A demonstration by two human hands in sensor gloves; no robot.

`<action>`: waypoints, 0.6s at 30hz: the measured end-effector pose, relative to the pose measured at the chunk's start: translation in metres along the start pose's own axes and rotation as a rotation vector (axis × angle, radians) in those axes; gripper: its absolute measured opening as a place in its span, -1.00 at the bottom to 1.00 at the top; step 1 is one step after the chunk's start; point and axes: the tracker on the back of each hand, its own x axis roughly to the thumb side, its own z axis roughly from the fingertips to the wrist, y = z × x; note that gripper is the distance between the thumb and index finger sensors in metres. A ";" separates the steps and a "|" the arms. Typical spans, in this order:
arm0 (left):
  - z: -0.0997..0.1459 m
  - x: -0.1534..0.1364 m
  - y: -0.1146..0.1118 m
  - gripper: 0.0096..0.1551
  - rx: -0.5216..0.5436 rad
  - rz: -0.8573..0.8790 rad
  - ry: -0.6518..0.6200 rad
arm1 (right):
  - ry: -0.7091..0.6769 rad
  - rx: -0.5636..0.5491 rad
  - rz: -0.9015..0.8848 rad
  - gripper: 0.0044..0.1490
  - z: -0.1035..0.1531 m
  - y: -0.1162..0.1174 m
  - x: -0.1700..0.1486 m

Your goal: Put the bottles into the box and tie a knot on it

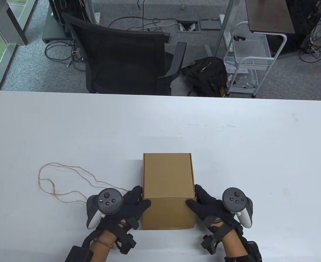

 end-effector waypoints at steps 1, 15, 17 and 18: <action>0.000 -0.001 -0.001 0.05 -0.020 0.002 0.017 | 0.010 0.027 -0.022 0.13 0.000 0.001 0.000; 0.001 -0.002 -0.005 0.13 -0.102 0.136 0.075 | 0.070 0.067 0.086 0.16 0.000 0.004 0.008; 0.001 -0.001 -0.006 0.12 -0.102 0.109 0.073 | 0.070 0.076 0.086 0.17 0.000 0.005 0.008; 0.001 0.000 -0.006 0.11 -0.094 0.100 0.074 | 0.062 0.061 0.081 0.17 0.000 0.005 0.007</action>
